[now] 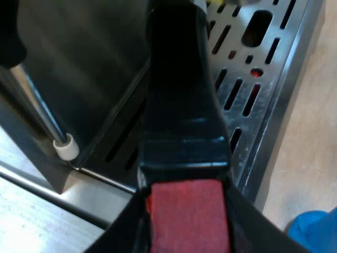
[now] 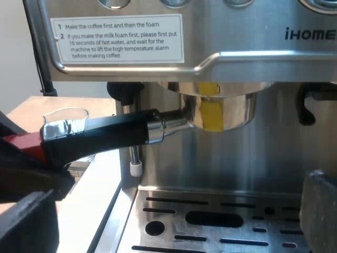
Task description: Put the handle in the coffee machine
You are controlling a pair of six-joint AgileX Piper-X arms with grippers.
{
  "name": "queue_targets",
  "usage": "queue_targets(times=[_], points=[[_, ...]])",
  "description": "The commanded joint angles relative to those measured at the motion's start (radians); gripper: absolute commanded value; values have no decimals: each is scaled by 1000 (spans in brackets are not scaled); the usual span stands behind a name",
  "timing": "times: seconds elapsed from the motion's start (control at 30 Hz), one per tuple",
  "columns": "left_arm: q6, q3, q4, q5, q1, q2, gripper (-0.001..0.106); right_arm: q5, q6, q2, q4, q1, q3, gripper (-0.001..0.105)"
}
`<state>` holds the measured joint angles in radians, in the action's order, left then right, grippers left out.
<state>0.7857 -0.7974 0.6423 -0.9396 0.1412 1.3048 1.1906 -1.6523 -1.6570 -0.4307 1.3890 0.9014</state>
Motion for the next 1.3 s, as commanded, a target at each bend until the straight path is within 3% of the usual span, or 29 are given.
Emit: queue_targets(times=[0.03, 0.47, 0.57, 0.9, 1.0, 1.13, 1.3], points=[[13, -21, -13, -71, -3, -4, 1, -5, -8, 8, -14, 1, 4, 94], [15, -23, 22, -71, -1, -13, 1, -5, -8, 8, -14, 1, 4, 94], [-27, -23, 43, -82, -1, -36, 1, -5, -8, 8, -14, 1, 4, 94], [-28, -23, 32, -108, -1, -55, 1, -5, -8, 8, -14, 1, 4, 94], [-11, -23, -16, -108, -1, -55, 1, -5, -8, 8, -14, 1, 4, 94], [84, -23, -92, -108, -1, -55, 1, -5, -8, 8, -14, 1, 4, 94], [109, -23, -86, -136, -1, -55, 1, -5, -8, 8, -14, 1, 4, 94]])
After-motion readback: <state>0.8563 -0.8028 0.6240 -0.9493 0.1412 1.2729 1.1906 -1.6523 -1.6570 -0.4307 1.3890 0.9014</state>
